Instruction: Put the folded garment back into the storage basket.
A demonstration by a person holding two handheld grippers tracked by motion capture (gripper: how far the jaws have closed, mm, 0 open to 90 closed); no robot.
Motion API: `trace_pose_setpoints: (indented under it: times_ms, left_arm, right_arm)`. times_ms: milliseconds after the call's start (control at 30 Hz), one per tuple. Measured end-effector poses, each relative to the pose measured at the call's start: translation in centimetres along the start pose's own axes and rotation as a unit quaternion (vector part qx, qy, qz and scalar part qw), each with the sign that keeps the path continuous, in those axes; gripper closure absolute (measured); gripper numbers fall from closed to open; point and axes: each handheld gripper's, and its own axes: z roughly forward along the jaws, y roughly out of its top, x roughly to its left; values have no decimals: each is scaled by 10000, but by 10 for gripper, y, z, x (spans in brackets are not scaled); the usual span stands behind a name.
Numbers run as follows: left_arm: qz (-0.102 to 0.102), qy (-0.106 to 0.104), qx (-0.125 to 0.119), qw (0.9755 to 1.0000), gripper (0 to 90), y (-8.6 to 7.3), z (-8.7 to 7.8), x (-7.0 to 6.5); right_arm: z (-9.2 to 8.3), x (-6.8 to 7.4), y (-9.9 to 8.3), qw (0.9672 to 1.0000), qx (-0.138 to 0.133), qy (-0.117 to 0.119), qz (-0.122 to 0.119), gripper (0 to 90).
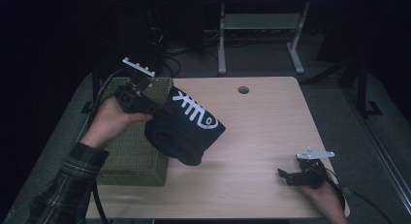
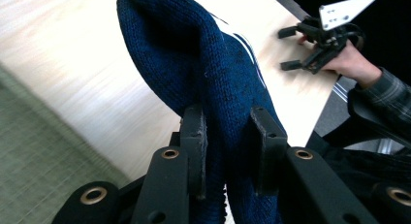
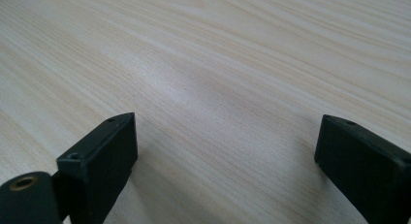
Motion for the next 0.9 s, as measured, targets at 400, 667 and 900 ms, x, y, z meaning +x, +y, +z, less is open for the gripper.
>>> trace_pose_setpoints:
  times_ms: [400, 667, 900]
  left_arm:
    - [-319, 238, -362, 9986, 718, -12, -55, 20]
    - [-488, 392, -552, 9965, 719, -24, -80, 27]
    - [-692, 565, -672, 9937, 719, -38, -97, 38]
  right_arm:
    - [0, 0, 0, 10000, 3, -13, 23, 78]
    - [0, 0, 0, 10000, 1, -20, 28, 78]
    - [0, -1, 0, 10000, 4, -21, 27, 78]
